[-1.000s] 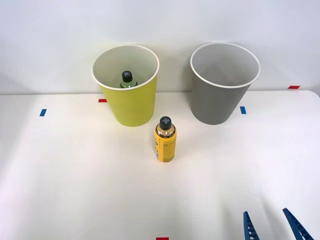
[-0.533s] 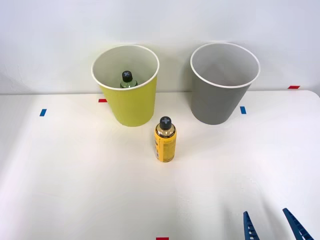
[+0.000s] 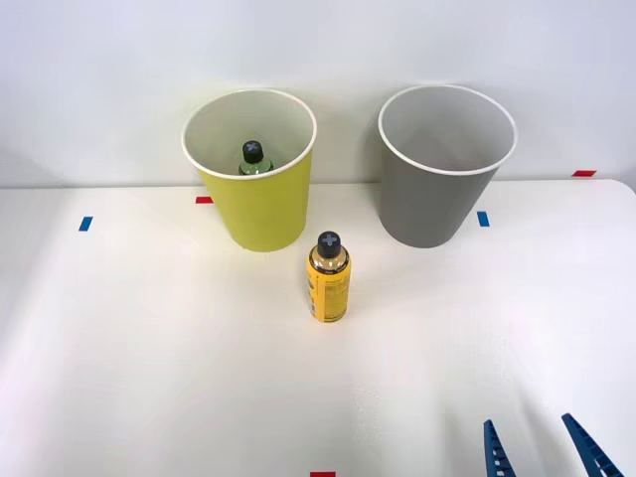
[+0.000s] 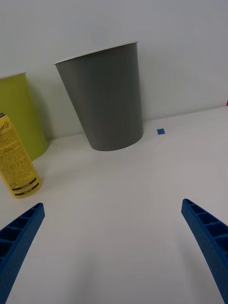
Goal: Put cans in the gray bin, plastic bottles in the light green bin
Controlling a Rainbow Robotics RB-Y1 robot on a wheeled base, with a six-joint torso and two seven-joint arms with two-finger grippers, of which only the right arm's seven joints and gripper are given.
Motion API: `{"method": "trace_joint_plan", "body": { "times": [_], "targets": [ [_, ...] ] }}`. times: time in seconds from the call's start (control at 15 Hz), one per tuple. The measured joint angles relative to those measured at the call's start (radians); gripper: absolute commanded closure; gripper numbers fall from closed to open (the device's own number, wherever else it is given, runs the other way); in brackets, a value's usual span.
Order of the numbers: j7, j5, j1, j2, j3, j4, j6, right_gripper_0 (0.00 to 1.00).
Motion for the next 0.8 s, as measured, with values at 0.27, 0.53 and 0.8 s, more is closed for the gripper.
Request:
{"method": "trace_joint_plan", "body": {
  "times": [0.27,0.53,0.8],
  "targets": [
    [0.0,0.0,0.0,0.0,0.0,0.0,0.0,0.0],
    [0.0,0.0,0.0,0.0,0.0,0.0,0.0,0.0],
    [0.0,0.0,0.0,0.0,0.0,0.0,0.0,0.0]
  ]
}}
